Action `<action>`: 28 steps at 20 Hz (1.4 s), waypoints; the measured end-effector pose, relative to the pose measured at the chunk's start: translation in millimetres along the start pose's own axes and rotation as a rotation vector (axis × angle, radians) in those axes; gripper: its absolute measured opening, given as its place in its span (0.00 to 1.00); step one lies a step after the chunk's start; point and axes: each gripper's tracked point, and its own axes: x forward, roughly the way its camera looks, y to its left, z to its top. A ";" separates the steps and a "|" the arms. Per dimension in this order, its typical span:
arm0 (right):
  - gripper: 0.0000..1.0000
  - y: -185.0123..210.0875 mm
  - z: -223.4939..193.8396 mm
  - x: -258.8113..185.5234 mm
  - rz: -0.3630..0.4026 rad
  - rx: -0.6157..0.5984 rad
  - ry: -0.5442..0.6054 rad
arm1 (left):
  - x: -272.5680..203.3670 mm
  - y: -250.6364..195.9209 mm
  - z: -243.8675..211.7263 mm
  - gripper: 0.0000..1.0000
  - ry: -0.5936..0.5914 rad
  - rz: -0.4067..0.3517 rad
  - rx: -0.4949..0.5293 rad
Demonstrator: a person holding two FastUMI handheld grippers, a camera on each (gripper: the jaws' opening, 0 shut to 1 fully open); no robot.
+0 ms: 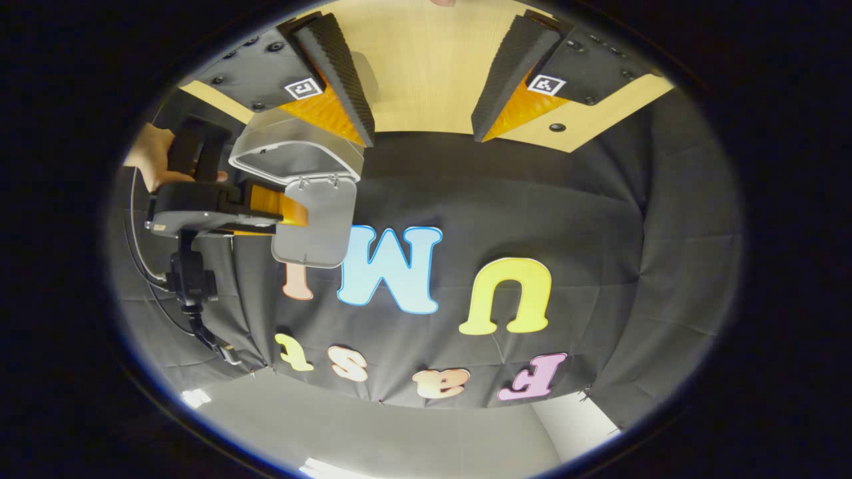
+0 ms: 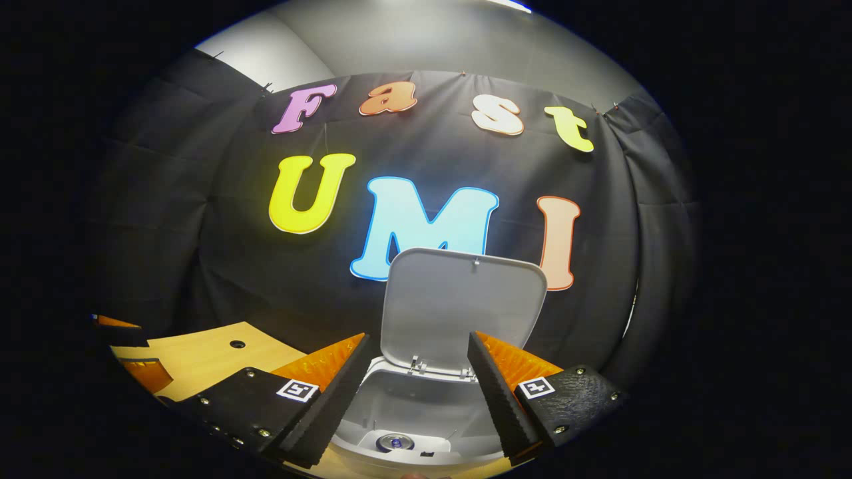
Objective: Press the lid of the desktop garbage bin to open it, pick up the crumpled paper on the desktop and throw it into the bin, then pick up the pop can on the desktop and drop it into the bin, and finally close the garbage bin lid.
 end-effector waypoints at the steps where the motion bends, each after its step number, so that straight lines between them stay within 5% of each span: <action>1: 0.93 -2.4 4.6 2.7 -0.003 -0.005 -0.005 | 0.8 -0.5 0.1 0.96 -0.001 0.001 0.008; 14: 0.94 -52.3 81.4 64.9 -0.115 0.014 -0.038 | 18.6 -1.1 2.4 0.96 0.018 -0.081 0.012; 28: 0.95 -63.0 70.4 92.0 -0.112 0.159 0.039 | 16.0 18.6 7.4 0.96 0.020 -0.029 -0.003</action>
